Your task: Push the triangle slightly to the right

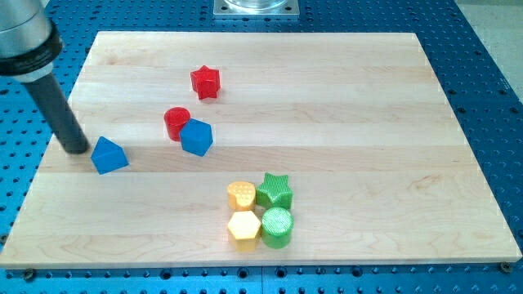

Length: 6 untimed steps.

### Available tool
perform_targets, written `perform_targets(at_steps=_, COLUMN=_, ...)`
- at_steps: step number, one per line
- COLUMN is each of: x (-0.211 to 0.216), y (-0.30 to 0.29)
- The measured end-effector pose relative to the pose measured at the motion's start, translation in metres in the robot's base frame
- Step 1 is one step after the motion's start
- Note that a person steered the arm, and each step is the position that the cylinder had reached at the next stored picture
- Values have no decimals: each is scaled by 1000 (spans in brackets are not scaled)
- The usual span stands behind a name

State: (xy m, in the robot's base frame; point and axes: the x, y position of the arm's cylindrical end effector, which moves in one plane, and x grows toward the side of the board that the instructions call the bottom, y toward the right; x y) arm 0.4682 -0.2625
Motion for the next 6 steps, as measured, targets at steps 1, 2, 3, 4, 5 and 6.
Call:
perform_targets(at_steps=1, x=26, y=9)
perform_targets(at_steps=2, x=33, y=42)
perform_targets(at_steps=3, x=33, y=86)
perform_targets(at_steps=4, x=43, y=98)
perform_targets(at_steps=5, x=56, y=92)
perform_targets(at_steps=6, x=25, y=69)
